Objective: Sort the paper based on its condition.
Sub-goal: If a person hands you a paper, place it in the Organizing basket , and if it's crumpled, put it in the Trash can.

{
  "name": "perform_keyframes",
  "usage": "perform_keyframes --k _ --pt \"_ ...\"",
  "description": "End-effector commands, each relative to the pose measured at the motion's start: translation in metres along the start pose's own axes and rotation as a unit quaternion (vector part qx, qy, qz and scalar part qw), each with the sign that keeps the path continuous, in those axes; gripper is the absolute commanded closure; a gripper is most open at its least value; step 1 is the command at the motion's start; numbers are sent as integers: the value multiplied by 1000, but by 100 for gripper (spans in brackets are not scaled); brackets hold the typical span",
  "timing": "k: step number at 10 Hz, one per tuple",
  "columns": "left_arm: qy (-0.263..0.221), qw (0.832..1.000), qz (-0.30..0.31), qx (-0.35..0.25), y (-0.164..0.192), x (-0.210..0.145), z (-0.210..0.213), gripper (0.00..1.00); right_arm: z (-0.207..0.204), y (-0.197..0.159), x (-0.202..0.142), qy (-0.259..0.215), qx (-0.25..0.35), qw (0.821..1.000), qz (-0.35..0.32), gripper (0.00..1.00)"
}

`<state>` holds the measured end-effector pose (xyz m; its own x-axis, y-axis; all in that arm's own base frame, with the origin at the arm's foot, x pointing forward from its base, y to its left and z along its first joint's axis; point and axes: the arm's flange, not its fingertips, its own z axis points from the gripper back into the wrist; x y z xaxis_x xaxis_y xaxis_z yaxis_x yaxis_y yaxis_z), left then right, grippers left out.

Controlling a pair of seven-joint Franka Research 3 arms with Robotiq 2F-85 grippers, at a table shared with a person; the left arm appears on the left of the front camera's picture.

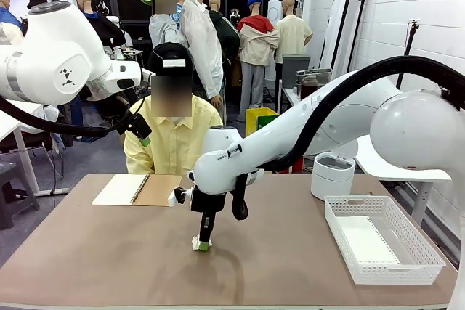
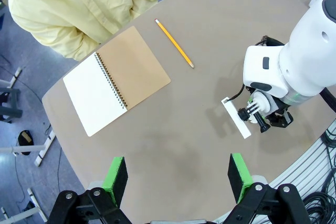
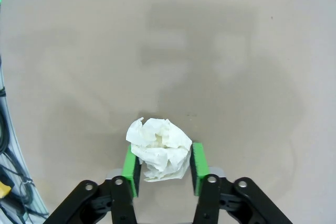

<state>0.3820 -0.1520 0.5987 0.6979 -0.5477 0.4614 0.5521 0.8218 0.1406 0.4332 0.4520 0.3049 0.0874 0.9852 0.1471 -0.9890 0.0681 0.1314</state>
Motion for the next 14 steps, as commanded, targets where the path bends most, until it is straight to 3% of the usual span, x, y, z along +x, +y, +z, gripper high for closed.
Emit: perform_keyframes --k 1,5,8,12,14 --pt "-1 1000 -1 -1 2 0 1 0 -5 0 0 -3 6 1000 -15 60" --pt "-1 1000 -1 -1 2 0 1 0 2 -5 -8 -33 10 998 -47 60" --pt "-1 1000 -1 -1 2 0 1 0 50 -21 -41 -49 -24 990 -130 60" --pt "-1 1000 -1 -1 2 0 1 0 134 -61 -109 -32 -104 960 -257 60" --pt "-1 1000 -1 -1 2 0 1 0 166 -78 -137 -19 -112 941 -319 60"
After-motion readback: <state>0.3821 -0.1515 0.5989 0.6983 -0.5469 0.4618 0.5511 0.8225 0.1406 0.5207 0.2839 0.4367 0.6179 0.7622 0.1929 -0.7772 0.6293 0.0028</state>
